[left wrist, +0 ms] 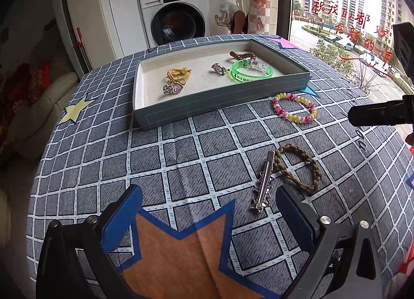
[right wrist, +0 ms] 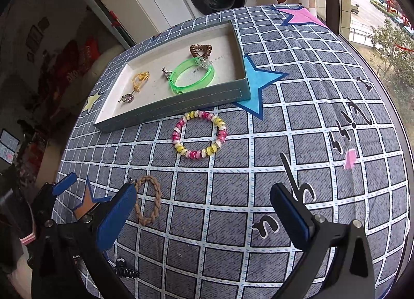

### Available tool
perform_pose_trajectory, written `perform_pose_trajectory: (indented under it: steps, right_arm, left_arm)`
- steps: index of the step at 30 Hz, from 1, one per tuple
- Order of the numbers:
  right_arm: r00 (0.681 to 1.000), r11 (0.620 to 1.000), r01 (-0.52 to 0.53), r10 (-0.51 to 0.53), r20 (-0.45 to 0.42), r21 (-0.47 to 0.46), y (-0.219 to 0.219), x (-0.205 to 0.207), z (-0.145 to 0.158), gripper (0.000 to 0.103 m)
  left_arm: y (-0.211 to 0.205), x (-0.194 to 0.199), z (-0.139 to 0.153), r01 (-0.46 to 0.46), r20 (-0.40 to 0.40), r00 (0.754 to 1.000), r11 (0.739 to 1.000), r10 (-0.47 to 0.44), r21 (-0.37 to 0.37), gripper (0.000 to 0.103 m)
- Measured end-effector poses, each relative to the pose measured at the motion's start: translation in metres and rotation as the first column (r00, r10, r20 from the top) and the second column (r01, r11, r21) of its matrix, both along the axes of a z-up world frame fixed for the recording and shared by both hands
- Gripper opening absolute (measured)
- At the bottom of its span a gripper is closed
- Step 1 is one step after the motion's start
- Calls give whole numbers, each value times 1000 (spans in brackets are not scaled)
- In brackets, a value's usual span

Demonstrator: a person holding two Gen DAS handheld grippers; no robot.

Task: Organize jewelry
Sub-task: 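Withdraw both open tools from the tray toward the remaining jewelry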

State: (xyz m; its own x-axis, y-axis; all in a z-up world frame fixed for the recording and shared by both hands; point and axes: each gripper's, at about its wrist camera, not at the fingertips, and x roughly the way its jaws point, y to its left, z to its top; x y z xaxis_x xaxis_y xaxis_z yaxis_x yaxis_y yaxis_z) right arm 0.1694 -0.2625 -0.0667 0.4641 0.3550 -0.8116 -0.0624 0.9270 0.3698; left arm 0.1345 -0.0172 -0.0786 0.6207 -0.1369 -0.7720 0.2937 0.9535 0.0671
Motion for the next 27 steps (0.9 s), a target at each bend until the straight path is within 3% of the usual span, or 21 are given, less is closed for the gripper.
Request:
perform_pose_trajectory:
  steps: [15,27]
  right_arm:
    - [998,996,49,-51,-24,-72,-4,-8,-7,103]
    - [995,992,85,-89,-38,-97,-2,12,-12,103]
  left_arm:
    - [-6,5,-16,-21,-46,999,1000,22,20,103]
    - [-18,15,-20,-25,-61,998,999,27,33,103]
